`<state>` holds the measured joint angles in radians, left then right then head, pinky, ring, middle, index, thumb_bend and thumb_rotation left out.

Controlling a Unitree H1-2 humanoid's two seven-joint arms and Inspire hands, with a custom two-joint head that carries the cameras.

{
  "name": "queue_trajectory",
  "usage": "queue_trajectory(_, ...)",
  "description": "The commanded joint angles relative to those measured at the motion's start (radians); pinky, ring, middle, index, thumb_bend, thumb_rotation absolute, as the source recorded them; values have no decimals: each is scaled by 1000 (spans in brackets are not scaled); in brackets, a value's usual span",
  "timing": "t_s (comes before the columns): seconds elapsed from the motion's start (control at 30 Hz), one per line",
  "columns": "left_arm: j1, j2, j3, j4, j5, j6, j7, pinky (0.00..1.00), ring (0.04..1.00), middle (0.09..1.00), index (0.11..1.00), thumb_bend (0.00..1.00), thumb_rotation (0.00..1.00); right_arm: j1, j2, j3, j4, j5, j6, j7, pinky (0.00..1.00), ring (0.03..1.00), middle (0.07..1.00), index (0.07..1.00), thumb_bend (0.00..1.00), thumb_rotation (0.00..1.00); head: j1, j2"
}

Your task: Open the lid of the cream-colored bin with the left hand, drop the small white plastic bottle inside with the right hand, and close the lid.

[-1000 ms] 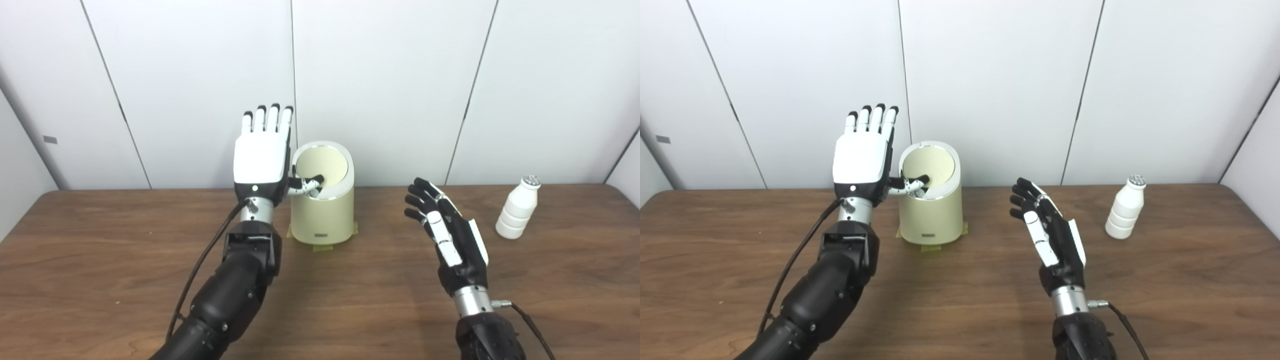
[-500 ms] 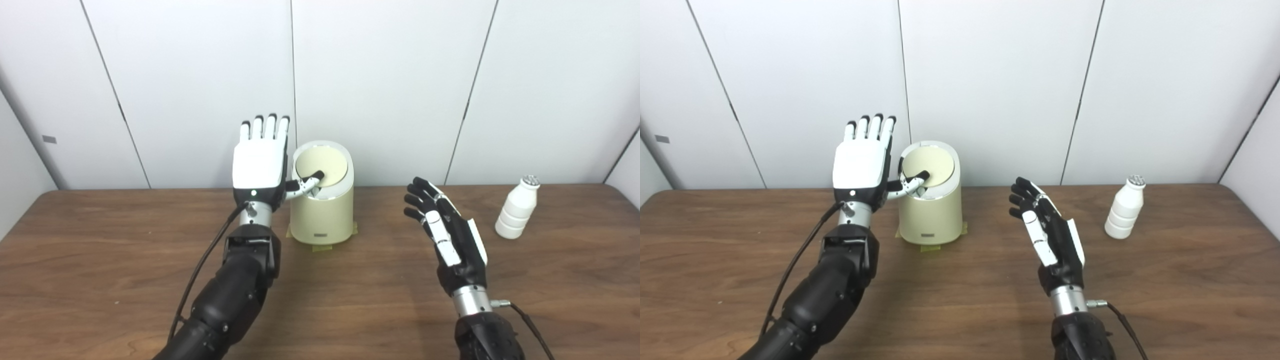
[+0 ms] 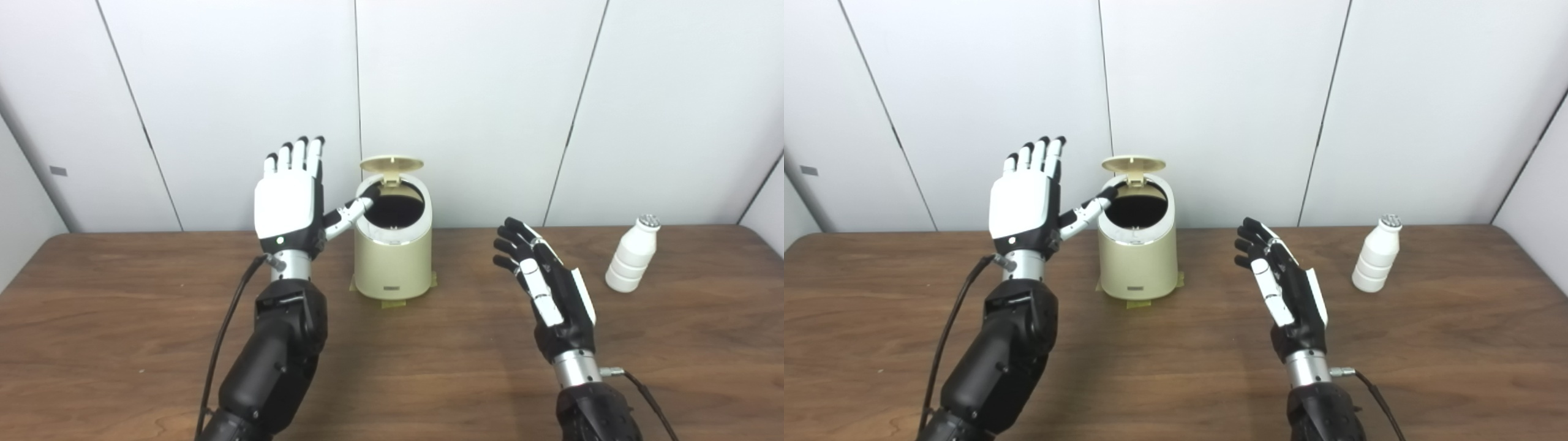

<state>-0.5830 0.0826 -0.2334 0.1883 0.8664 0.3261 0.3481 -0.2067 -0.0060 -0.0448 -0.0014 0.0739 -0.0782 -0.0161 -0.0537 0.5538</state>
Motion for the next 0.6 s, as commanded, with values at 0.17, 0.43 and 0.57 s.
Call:
queue_trajectory(0.17,12,-34,138,-168,-271,-236,63,1000,1000,1000,983,405,1000,-43,-2,2,-21,4,-28,9,766,820,829,824,191,693,2,2)
queue_trajectory(0.43,146,-50,206,-293,-605,-436,-59,866,934,933,926,216,1000,-44,-2,-3,-23,10,-20,6,770,821,830,823,184,694,4,-1)
queue_trajectory(0.57,220,-57,234,-334,-711,-456,-108,883,920,926,921,220,1000,-46,-4,-6,-20,5,-27,1,764,814,823,817,182,681,4,-2)
